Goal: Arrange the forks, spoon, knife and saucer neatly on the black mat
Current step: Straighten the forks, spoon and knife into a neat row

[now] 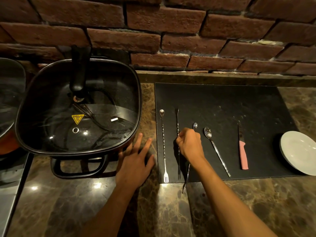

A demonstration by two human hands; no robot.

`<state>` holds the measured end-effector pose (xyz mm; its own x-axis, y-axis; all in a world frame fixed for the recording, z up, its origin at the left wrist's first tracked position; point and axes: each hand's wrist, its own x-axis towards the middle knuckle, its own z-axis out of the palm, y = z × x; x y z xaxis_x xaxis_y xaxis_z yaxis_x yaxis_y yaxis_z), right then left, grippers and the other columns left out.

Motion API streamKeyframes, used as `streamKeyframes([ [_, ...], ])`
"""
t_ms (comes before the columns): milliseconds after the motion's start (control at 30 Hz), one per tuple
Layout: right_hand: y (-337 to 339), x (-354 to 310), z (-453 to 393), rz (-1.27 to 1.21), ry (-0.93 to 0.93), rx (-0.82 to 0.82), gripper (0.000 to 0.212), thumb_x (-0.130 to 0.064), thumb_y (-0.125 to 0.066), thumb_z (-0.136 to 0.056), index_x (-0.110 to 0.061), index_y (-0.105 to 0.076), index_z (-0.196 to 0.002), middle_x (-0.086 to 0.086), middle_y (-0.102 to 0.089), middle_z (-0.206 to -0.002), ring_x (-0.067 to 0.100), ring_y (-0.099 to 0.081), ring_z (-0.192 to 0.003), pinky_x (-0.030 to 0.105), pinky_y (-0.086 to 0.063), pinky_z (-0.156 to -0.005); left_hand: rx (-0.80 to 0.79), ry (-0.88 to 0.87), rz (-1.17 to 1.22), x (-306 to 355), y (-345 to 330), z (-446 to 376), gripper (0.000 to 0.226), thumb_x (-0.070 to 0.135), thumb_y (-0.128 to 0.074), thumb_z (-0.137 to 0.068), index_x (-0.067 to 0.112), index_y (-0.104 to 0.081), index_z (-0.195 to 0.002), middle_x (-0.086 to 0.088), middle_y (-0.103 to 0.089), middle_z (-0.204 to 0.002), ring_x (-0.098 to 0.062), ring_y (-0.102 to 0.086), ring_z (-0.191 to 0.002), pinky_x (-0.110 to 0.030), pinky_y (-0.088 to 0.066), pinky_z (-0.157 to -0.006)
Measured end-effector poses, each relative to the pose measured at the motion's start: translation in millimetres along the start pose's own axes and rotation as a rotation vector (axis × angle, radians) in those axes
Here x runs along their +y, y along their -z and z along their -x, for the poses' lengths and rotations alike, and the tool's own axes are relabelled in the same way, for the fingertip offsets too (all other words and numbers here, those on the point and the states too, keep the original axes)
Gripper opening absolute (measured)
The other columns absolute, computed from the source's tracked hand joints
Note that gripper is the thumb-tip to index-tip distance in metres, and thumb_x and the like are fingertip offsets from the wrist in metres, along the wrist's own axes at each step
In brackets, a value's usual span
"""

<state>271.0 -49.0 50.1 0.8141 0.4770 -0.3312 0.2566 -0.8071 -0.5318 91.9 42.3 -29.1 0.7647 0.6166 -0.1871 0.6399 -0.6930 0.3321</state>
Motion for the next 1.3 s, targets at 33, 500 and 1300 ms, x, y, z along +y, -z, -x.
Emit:
streamKeyframes([
  [33,1,2,1,0.014,0.011,0.002,0.017,-0.017,-0.051,-0.089,-0.007,-0.061,-0.098,0.019,-0.061,-0.104,0.041,-0.062,-0.089,0.045,-0.055,-0.077,-0.001,-0.001,-0.001,0,0,0,0.068,0.070,-0.007,-0.091,0.051,0.003,-0.156,0.014,0.017,-0.168,-0.026,-0.017,-0.152,-0.057,-0.023,-0.117],
  [500,-7,2,8,0.117,0.109,0.027,0.012,-0.014,-0.053,-0.088,-0.006,-0.061,-0.093,0.021,-0.062,-0.098,0.046,-0.061,-0.091,0.046,-0.055,-0.072,-0.017,0.005,-0.024,1,4,1,0.067,0.067,-0.014,-0.095,0.049,-0.002,-0.158,0.012,0.014,-0.169,-0.024,-0.014,-0.152,-0.054,-0.019,-0.117],
  [1300,-9,-1,11,0.091,0.166,0.018,0.013,-0.010,-0.052,-0.090,-0.003,-0.062,-0.088,0.018,-0.064,-0.090,0.039,-0.063,-0.085,0.044,-0.055,-0.070,0.024,-0.004,0.010,-2,-3,0,0.065,0.065,-0.017,-0.094,0.048,-0.011,-0.157,0.012,0.004,-0.170,-0.030,-0.023,-0.151,-0.060,-0.024,-0.116],
])
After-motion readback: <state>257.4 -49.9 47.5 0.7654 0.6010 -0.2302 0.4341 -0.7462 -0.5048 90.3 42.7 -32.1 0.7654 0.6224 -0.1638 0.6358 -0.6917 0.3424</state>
